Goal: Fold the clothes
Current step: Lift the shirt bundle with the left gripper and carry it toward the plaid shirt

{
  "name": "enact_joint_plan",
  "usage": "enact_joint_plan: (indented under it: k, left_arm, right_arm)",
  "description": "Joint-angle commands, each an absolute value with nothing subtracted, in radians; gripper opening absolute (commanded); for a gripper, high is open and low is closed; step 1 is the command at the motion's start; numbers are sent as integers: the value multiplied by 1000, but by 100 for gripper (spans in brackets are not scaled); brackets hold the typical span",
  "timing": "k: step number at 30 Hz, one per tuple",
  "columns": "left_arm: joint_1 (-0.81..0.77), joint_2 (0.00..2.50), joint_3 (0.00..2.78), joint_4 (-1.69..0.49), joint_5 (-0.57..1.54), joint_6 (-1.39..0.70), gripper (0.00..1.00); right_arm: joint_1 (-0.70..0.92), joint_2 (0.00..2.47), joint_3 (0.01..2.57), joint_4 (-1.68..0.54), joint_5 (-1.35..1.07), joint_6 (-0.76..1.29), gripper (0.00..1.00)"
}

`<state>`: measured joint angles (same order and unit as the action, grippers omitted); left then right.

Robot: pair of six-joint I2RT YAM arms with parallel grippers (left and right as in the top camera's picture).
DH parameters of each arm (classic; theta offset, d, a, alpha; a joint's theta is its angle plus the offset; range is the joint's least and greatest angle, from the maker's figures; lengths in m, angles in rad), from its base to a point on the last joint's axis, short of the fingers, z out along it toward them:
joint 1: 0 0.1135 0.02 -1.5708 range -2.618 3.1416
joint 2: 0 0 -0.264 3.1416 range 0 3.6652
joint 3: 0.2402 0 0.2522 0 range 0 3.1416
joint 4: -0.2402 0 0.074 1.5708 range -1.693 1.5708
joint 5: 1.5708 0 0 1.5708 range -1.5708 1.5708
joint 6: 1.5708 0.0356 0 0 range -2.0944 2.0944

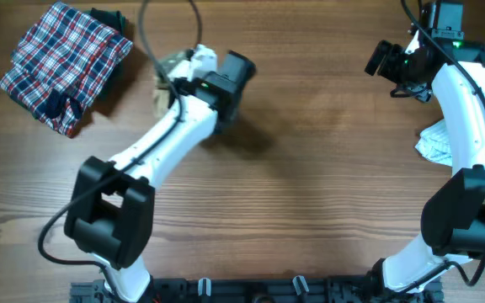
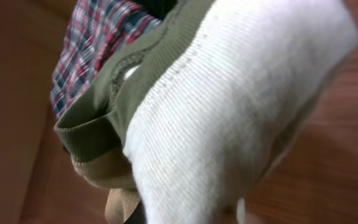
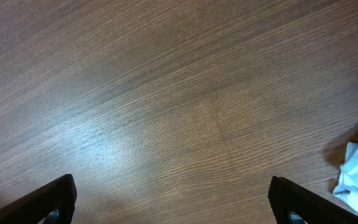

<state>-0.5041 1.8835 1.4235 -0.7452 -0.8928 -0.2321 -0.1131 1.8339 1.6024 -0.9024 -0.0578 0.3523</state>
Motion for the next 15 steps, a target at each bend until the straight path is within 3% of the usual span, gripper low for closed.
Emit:
enact_joint_plan:
  k: [1,10,15]
  left_arm:
    - [-452,1861,1435,-732,-895,-210,4]
    - [-331,1860,1592,-593,-1072,-36,4]
    - [-182,1860,1688,-410,-1045,204,4]
  right_arm:
    - [-113,1809,1616,-897,-41,337,100]
    - [-113,1809,1616,-897,-41,333,100]
    - [-113,1809,1616,-899,-41,333,100]
